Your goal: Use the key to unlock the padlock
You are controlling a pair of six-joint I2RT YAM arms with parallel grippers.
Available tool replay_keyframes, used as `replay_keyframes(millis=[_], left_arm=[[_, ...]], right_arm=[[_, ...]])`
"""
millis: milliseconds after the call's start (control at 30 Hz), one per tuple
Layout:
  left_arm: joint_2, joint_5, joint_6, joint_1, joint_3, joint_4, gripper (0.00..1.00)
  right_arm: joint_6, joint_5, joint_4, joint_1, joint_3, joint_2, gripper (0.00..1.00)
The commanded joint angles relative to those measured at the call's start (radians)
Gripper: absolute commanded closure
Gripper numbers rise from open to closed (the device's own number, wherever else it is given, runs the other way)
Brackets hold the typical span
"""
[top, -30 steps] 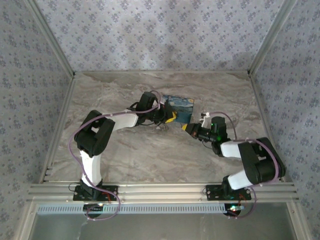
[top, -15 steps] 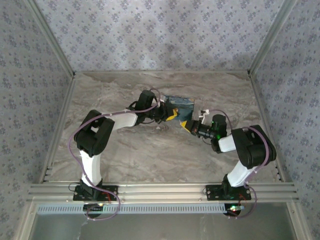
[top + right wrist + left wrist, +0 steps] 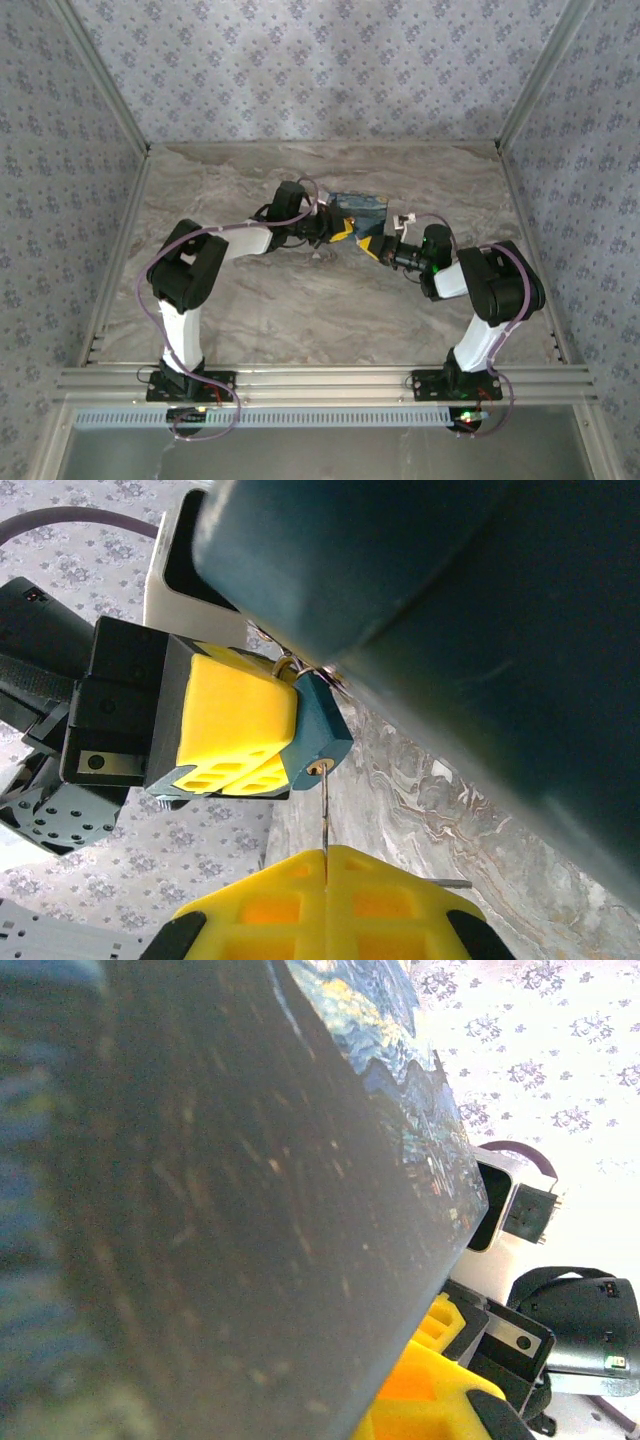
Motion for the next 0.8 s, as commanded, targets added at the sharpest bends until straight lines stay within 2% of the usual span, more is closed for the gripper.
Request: replay_keyframes(millis=[0, 767], left_arm=[[-0.032, 0.057, -0.012, 0.01, -0.01, 0.062, 1.0], [-0.003, 0.126, -0.093, 0.035, -0.046, 0.205, 1.0]], right_arm=[[-0.001, -0.037, 0.033, -0.012, 0.022, 0.028, 1.0], [0.029, -0.11, 0.115, 0.009, 0.043, 0.06, 1.0]])
